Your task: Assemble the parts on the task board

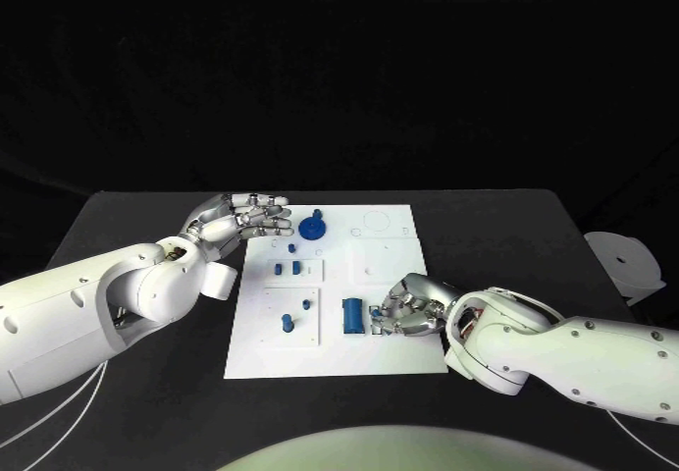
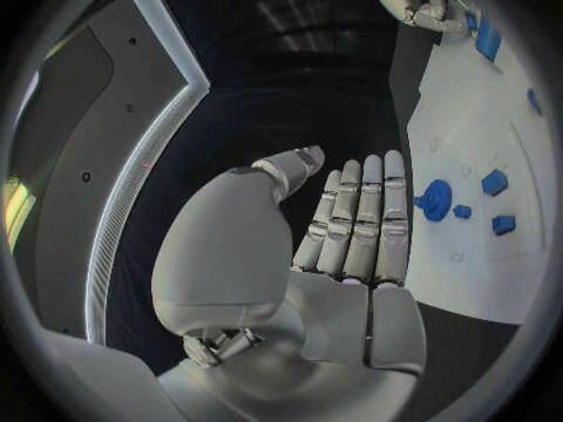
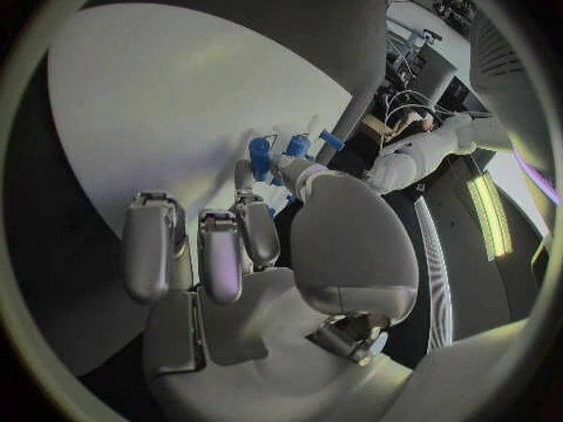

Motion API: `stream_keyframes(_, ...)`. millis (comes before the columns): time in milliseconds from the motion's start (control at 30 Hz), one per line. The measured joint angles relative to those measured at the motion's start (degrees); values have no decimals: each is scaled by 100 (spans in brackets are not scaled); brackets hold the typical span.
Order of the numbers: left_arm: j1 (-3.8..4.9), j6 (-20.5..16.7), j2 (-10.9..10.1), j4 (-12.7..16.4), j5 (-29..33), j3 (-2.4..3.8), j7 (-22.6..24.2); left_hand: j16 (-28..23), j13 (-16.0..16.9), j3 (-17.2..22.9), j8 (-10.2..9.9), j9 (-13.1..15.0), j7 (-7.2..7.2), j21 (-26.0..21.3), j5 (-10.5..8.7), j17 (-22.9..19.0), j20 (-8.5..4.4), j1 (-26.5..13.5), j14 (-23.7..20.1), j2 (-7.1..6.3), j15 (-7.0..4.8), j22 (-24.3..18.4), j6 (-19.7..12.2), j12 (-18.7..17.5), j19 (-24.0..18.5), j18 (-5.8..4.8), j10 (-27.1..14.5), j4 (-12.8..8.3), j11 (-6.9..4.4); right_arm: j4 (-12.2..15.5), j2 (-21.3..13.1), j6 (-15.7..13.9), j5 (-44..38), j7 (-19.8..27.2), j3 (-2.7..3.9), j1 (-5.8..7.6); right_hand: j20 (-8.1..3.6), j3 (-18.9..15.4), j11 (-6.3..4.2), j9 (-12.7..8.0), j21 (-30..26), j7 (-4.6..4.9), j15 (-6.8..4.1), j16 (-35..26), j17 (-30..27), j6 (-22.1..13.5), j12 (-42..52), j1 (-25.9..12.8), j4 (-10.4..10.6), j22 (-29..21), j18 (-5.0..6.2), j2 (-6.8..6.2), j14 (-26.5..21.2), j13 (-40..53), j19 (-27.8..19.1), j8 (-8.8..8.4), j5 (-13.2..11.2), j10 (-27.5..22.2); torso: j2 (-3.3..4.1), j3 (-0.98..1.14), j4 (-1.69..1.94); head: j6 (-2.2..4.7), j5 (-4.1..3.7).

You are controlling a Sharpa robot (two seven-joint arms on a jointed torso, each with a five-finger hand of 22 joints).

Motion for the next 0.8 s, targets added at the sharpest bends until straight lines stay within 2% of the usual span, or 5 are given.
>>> stream_keyframes(100, 0, 2, -1, 0, 0, 0, -1, 0, 0, 0, 0, 0, 0, 0, 0, 0, 0, 0, 0, 0, 0, 0, 0, 0, 0, 0, 0, 0, 0, -9, 5, 14, 14, 0, 4, 0, 0, -26, 12, -15, 0, -5, 0, 0, 0, 9, 28, -16, 27, 0, 0, 14, 0, 0, 0, 1, 0, 12, -2, 0, 4, -5, -2)
stream_keyframes(333, 0, 8, -5, 1, -1, 0, -9, 0, 0, 0, 0, 0, 0, 0, 0, 0, 0, 0, 0, 0, 0, 0, 0, 0, 0, 0, 0, 0, 0, -35, 21, 34, 17, -7, 5, 0, 0, -103, 0, -34, 21, -110, 0, 0, -1, 153, 87, -180, 151, -1, 0, 30, 0, -1, 0, 2, -102, 40, -4, -1, 1, -10, 3)
stream_keyframes(567, 0, 13, -7, 3, -3, 0, -18, 0, 0, 0, 0, 0, 0, -22, 0, 10, 0, 0, 0, 0, 0, -14, 0, 34, 0, 0, 0, 0, 0, -59, 35, 37, -12, -14, 2, -4, 0, -196, -21, -23, 22, -127, 0, 0, -1, 211, 153, -294, 292, -1, 0, 69, 0, -1, 0, 45, -241, 61, -4, -1, 3, -5, -2)
stream_keyframes(700, 0, 16, -6, 1, -5, 0, -22, 0, 0, 0, 0, 0, 0, -22, 0, 9, 0, 0, 0, 0, 0, -14, 0, 34, 0, 0, 0, 0, 0, -65, 39, 34, -37, -19, 1, -5, -42, -323, -1, -22, 22, -137, -1, 3, -1, 221, 154, -434, 420, -1, 0, 70, 0, -1, 0, 66, -151, 80, -4, -3, 7, -4, -7)
stream_keyframes(800, 0, 18, -3, -3, -6, 0, -26, 0, 0, 0, 0, 0, 0, -22, 0, 9, 0, 0, 0, 0, 0, -14, 0, 34, 0, 0, 0, 0, 0, -67, 42, 31, -54, -23, 1, -6, -42, -415, -1, -21, 22, -137, -1, 23, -1, 222, 176, -485, 512, -1, 0, 75, 0, -1, 1, 66, -190, 80, -3, -5, 8, -4, -7)
